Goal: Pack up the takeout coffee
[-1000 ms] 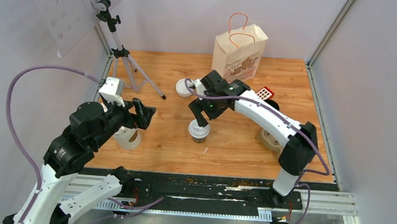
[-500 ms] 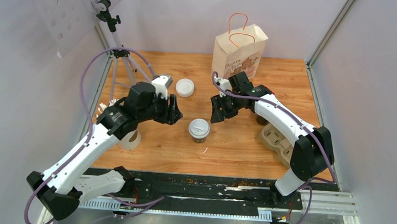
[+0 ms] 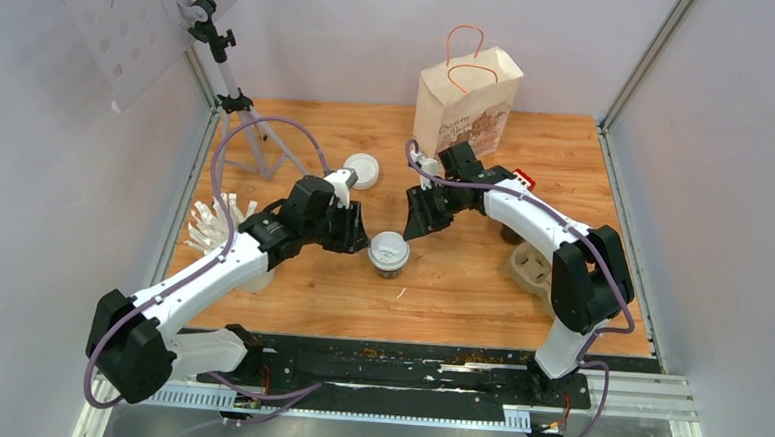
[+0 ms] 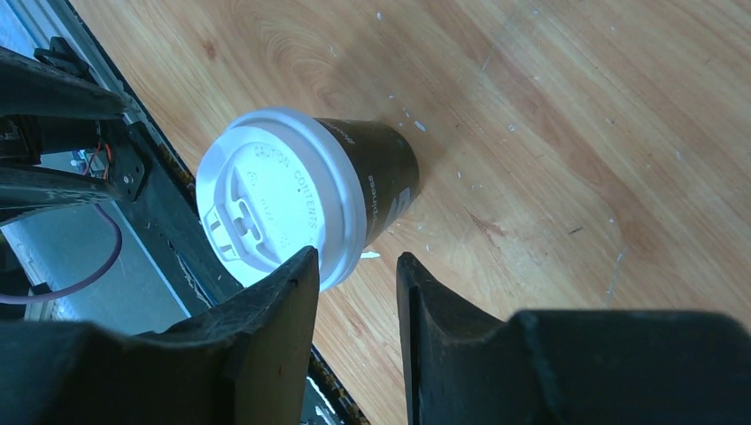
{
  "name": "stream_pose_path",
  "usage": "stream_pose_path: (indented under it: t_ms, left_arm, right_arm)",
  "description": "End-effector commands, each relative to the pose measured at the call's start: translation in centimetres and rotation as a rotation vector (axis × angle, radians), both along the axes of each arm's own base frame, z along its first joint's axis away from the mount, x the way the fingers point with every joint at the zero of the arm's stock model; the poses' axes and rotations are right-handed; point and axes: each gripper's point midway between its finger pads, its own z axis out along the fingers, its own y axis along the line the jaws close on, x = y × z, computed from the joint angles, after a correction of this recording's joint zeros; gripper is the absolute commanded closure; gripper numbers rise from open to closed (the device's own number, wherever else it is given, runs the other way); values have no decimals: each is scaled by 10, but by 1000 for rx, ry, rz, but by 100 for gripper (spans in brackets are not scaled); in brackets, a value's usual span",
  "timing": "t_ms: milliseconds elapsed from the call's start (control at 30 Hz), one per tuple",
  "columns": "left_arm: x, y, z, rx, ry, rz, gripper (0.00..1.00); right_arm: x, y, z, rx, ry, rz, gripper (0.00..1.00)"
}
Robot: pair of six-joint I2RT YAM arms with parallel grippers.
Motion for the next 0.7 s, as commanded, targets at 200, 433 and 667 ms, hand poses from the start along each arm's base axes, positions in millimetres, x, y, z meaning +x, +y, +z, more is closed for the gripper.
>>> stream_pose_path:
  t_ms: [200,433,667]
  left_arm:
    - [18,-22,-15,-33,-25,-47,59]
    - [15,-19,-34,-4,-5,-55,66]
    - [13,-10,-47,53,7,-54,67]
  right_arm:
    - [5,14,0,67,10,39,64]
    - [3,15,-3,69,24,35,66]
    - [-1,16,-12,75,48,31,69]
